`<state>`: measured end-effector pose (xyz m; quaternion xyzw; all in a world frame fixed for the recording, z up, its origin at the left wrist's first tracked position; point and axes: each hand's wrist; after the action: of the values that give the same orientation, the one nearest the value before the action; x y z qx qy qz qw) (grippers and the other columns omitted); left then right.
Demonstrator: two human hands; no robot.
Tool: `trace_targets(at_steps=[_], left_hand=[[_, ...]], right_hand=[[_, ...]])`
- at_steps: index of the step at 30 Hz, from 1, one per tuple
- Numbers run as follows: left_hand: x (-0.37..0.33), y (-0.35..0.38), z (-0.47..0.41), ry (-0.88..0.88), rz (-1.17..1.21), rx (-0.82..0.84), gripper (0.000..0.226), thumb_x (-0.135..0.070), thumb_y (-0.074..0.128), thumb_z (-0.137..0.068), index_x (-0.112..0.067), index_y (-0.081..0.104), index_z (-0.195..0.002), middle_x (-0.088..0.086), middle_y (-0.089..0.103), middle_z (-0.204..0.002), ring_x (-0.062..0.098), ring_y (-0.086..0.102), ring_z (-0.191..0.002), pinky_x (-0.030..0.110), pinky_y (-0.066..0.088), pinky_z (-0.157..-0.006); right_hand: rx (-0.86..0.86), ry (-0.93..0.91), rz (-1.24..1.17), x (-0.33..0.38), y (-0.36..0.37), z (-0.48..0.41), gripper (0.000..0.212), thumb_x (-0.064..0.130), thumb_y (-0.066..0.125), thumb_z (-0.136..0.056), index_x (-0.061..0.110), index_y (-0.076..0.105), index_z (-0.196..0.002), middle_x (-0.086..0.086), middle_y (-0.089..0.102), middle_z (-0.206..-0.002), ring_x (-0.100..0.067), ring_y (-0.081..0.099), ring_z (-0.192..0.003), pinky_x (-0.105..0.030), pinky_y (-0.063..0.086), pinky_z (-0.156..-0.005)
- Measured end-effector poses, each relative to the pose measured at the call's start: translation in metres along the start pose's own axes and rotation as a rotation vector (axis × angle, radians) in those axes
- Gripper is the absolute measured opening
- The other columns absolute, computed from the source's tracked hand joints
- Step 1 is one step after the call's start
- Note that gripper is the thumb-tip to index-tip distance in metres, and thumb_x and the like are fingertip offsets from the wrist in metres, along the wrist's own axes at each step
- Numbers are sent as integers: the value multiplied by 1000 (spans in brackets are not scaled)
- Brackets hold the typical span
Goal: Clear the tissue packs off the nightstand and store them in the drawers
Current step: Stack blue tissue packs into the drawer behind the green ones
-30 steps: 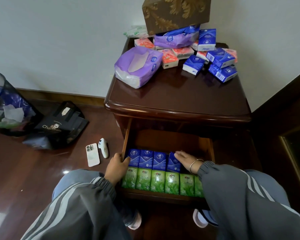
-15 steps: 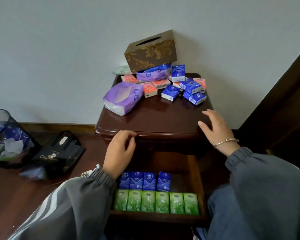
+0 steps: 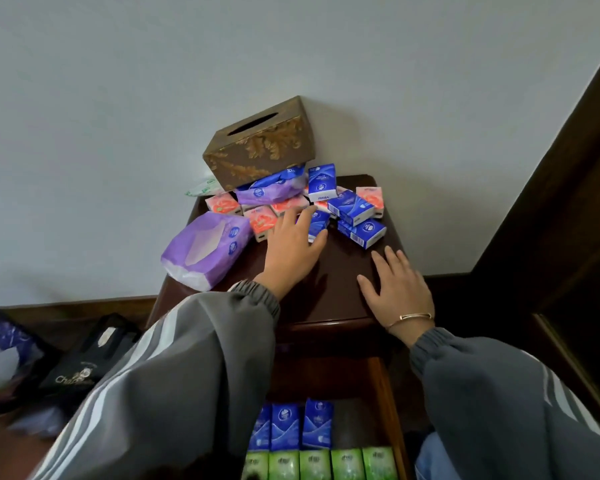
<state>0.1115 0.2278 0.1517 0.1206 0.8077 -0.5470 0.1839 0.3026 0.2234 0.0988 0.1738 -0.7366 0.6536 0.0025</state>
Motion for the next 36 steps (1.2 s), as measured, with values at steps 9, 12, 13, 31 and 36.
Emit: trace_targets(at_steps=[9, 12, 13, 31, 36], left_hand=[[-20, 34, -58, 351, -272, 204, 63, -62, 35, -93, -32, 30, -149, -3, 25, -159, 21, 16, -147, 51, 13, -116], [-20, 34, -58, 439, -422, 214, 68, -64, 36, -91, -29, 31, -149, -3, 32, -156, 22, 16, -148, 54, 8, -115], [-20, 32, -57, 469, -443, 199, 68, -64, 37, -91, -29, 32, -148, -3, 34, -155, 22, 17, -147, 55, 6, -115], [-46, 26, -54, 419, -293, 328, 76, -61, 70, -73, -17, 44, -128, 5, 50, -134, 25, 45, -120, 39, 34, -102], [-53, 37, -54, 380, -271, 363, 73, -58, 71, -73, -16, 42, -124, 5, 61, -118, 24, 55, -111, 41, 31, -102]], right_hand=[[-131, 14, -29, -2, 6, 2, 58, 51, 39, -87, 23, 45, -136, -3, 43, -146, -20, 34, -138, -40, 37, -108], [-148, 16, -60, -2, 5, 3, 54, 45, 44, -86, 20, 49, -134, -4, 46, -144, -20, 37, -137, -40, 38, -107], [-159, 19, -79, -2, 5, 4, 53, 41, 46, -85, 19, 50, -133, -4, 47, -143, -21, 38, -136, -40, 39, -106], [-233, 267, -237, 5, 2, 11, 45, 24, 50, -83, 10, 49, -126, -8, 55, -134, -23, 53, -123, -38, 51, -87], [-337, 247, -272, 4, 1, 13, 31, 17, 55, -79, 11, 51, -109, -6, 64, -101, -21, 64, -84, -24, 41, -58]])
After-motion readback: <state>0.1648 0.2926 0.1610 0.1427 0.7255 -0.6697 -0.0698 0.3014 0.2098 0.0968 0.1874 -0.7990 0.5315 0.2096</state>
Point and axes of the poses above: each hand's wrist, its own z-axis away from the middle knuckle, its own y-axis out of the palm, x = y × z
